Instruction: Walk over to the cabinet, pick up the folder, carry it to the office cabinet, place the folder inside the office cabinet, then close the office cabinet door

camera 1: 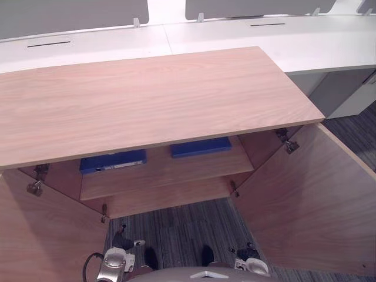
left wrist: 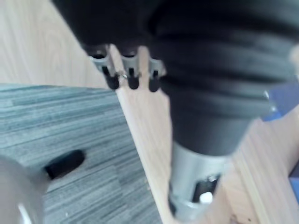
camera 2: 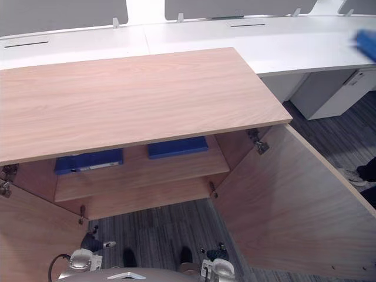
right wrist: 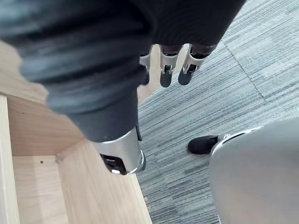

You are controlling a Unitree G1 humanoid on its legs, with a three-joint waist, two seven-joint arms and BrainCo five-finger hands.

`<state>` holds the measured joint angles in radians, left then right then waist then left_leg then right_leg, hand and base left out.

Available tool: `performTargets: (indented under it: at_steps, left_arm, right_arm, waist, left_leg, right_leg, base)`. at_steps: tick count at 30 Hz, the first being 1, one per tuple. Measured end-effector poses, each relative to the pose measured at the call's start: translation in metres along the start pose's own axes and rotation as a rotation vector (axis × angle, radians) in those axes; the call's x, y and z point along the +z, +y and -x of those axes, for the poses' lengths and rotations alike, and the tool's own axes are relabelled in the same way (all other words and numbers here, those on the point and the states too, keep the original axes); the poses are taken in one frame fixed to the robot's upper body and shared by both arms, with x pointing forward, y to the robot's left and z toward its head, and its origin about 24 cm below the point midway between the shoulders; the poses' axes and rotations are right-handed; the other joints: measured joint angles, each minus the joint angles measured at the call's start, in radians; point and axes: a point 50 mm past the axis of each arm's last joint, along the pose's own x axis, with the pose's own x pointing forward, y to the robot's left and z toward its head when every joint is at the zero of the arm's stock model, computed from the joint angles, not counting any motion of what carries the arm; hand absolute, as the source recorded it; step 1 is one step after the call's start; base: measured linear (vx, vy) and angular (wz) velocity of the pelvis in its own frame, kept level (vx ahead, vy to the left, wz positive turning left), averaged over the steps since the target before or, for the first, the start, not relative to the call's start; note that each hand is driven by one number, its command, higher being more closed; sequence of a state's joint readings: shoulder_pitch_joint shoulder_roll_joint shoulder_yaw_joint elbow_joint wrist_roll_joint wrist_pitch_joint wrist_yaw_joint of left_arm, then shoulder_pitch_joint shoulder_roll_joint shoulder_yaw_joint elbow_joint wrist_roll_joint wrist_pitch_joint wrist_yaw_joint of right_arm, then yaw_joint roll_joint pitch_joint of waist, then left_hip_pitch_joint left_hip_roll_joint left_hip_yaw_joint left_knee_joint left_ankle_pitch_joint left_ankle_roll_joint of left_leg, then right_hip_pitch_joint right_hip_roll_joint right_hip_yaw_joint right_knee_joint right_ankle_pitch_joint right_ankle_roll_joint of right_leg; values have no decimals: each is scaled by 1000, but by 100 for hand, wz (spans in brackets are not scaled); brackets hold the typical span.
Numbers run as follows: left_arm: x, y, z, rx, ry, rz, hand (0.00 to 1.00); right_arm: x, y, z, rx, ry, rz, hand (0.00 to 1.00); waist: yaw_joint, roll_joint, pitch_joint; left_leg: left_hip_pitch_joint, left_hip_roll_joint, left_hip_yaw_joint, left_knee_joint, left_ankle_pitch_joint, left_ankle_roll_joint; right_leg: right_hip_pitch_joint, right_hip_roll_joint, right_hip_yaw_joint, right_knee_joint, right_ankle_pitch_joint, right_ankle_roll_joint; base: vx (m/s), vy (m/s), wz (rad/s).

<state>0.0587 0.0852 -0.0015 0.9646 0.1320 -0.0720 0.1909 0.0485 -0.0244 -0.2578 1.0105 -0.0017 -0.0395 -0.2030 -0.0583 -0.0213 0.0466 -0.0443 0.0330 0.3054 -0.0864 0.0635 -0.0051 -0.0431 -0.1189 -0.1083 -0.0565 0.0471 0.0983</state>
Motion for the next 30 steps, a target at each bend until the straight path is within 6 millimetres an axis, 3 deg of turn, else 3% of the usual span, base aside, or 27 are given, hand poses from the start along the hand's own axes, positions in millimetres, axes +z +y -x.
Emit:
performTargets:
  at_steps: [21,26,30]
  left_arm:
    - [-5,-7,1,-9,31,15,0]
    - [4,-6,0,9,-9,24,0]
    - [30,-5,0,13,-124,34,0]
  right_arm:
    - [-5,5,0,5,41,-21,0]
    - [-5,5,0,1,42,-20,0]
    - [-5,5,0,-9,42,-18,0]
  waist:
    - [3,1,0]
    - [2,2,-1]
    - [4,1,-1]
  left_leg:
    - [44,-6,-41,-1,-9,-3]
    - [45,-7,-55,-1,-15,-3]
    - [46,-8,-62,-1,-20,-3]
  right_leg:
    - [73,-2,-41,-16,-25,-15]
    - [78,-3,-52,-10,-35,-13]
    - [81,-4,-61,-6,-46,-12]
  base:
    - [0,-13,5]
    - [1,-10,8]
    - [36,-11,5]
